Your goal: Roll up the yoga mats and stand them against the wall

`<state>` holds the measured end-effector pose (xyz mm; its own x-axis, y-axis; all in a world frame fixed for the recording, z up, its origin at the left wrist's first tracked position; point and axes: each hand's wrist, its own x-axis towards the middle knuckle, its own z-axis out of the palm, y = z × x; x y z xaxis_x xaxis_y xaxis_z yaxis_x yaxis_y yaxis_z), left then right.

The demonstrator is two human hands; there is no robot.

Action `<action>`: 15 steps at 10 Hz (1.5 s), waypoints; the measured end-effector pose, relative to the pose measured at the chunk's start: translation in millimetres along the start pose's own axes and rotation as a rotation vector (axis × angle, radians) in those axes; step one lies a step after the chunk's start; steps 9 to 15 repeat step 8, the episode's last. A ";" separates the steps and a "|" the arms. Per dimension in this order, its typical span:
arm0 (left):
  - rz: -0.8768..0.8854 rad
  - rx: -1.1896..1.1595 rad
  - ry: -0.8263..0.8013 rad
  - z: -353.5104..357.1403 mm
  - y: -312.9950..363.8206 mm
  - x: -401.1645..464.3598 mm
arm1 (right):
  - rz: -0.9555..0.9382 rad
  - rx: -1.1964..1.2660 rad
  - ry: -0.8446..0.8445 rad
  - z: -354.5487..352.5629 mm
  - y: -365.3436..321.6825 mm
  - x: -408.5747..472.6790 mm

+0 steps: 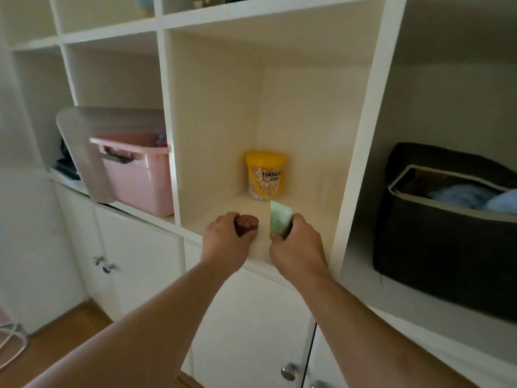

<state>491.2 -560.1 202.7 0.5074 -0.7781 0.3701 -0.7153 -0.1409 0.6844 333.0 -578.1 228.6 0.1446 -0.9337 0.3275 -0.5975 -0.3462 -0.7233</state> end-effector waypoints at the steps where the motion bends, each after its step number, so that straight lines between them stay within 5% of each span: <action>1: 0.005 0.062 0.023 7.4 -2.7 1.0 | 0.014 -0.027 -0.028 0.7 0.0 0.4; 6: 0.040 -0.015 -0.034 -8.3 -8.0 -35.8 | 0.012 0.004 -0.011 -0.2 -4.8 -11.8; 8: 0.068 -0.045 -0.050 -22.0 -17.9 -74.6 | -0.043 -0.080 0.180 2.3 -4.4 -27.0; 15: 0.068 -0.045 -0.050 -22.0 -17.9 -74.6 | -0.043 -0.080 0.180 2.3 -4.4 -27.0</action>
